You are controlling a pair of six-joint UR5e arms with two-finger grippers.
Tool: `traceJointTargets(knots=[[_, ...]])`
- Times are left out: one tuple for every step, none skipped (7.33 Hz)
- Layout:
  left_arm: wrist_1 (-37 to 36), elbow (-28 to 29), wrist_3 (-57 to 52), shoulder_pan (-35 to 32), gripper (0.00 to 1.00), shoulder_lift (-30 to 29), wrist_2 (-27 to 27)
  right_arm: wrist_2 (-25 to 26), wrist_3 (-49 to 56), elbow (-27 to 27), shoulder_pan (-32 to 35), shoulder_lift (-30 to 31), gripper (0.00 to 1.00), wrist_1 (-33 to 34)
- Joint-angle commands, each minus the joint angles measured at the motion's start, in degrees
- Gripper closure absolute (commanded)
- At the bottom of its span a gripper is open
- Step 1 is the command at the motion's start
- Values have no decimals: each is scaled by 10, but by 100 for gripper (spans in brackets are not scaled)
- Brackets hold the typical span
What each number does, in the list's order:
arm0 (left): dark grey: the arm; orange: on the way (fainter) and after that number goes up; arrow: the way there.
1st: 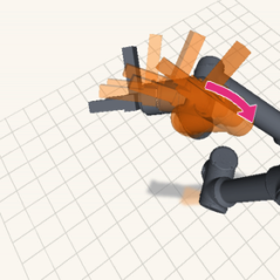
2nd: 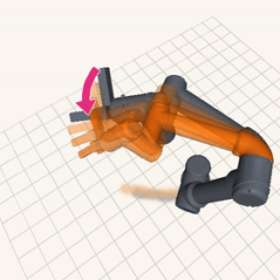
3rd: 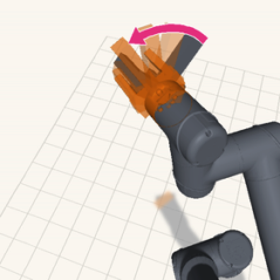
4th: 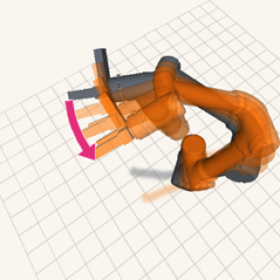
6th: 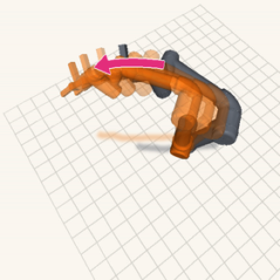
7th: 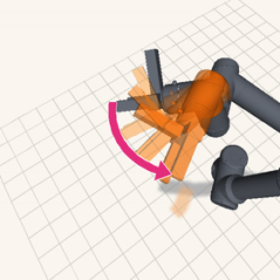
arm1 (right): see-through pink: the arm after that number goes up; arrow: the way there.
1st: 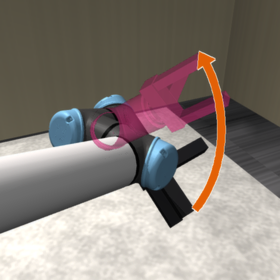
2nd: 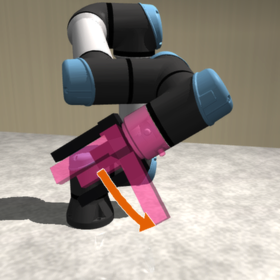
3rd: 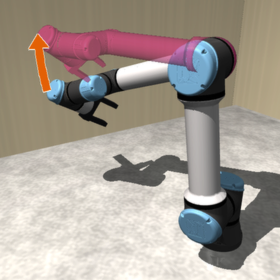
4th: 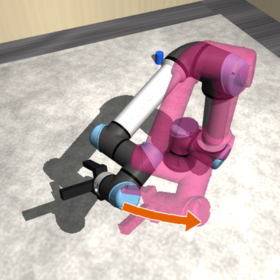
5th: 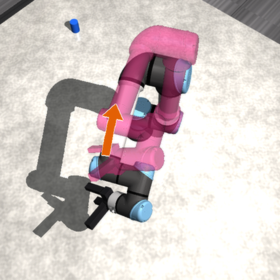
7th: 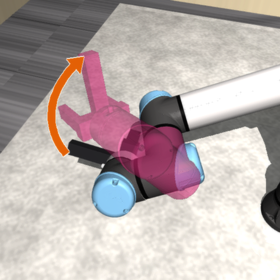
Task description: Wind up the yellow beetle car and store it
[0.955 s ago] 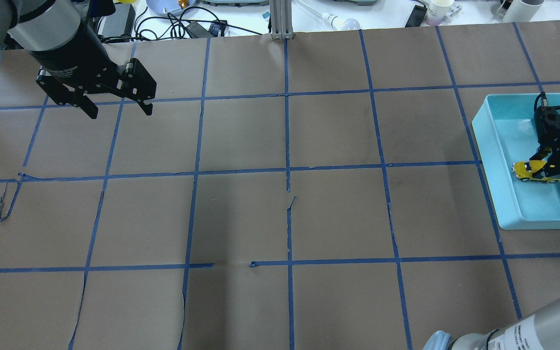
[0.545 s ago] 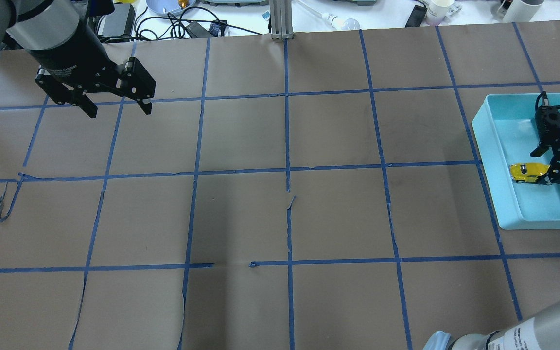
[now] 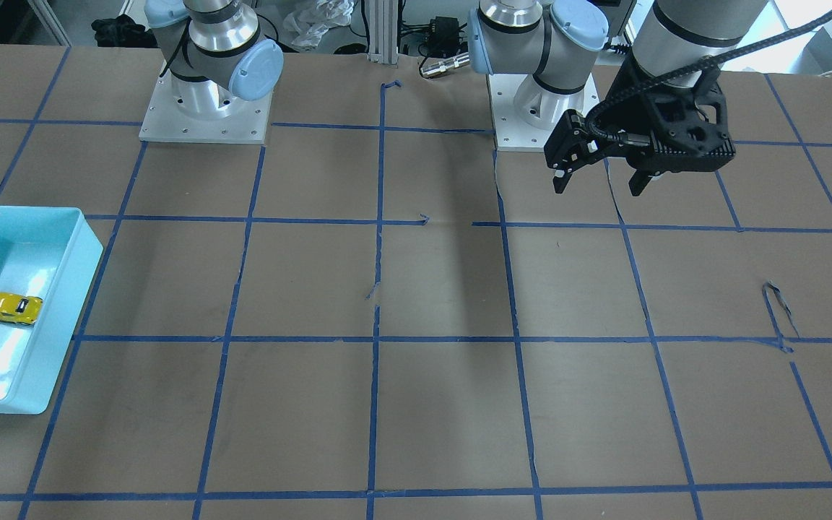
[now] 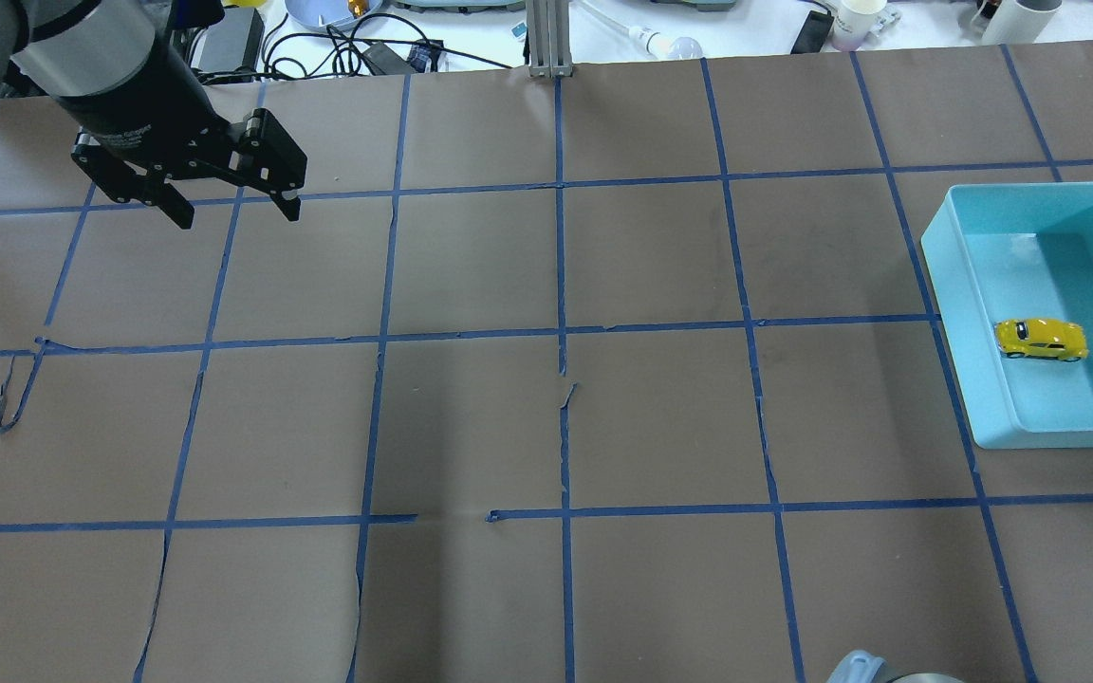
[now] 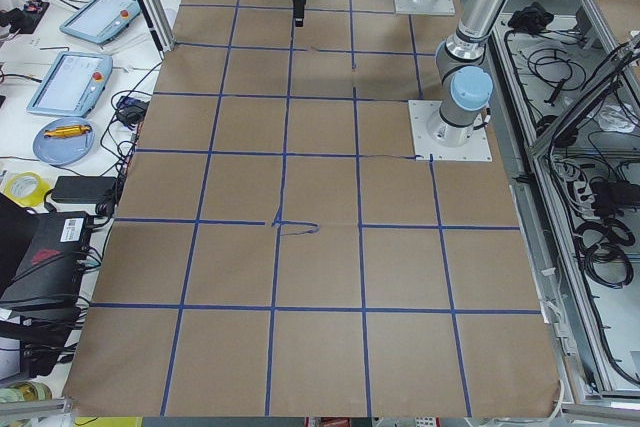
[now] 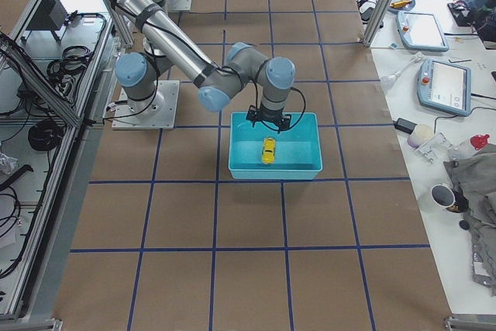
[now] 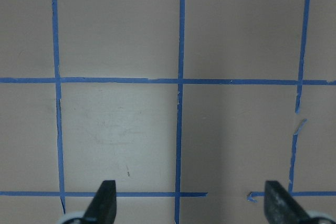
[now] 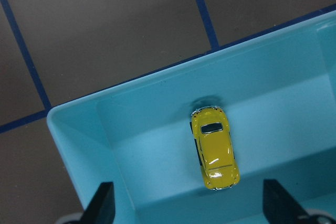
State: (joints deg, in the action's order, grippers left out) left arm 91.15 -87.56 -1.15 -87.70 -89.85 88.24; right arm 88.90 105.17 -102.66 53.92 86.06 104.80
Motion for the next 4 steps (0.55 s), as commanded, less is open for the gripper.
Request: traceJointTargets(knots=[[0, 1, -1, 1, 0, 1, -1, -9, -106, 100, 34, 52, 0, -151], [0, 0, 1, 0, 0, 0, -1, -20, -174, 160, 53, 51, 0, -235], [-4, 1, 4, -1, 0, -1, -6, -42, -264, 202, 84, 49, 0, -279], [-5, 1, 5, -1, 0, 0, -10, -46, -373, 212, 127, 50, 0, -285]])
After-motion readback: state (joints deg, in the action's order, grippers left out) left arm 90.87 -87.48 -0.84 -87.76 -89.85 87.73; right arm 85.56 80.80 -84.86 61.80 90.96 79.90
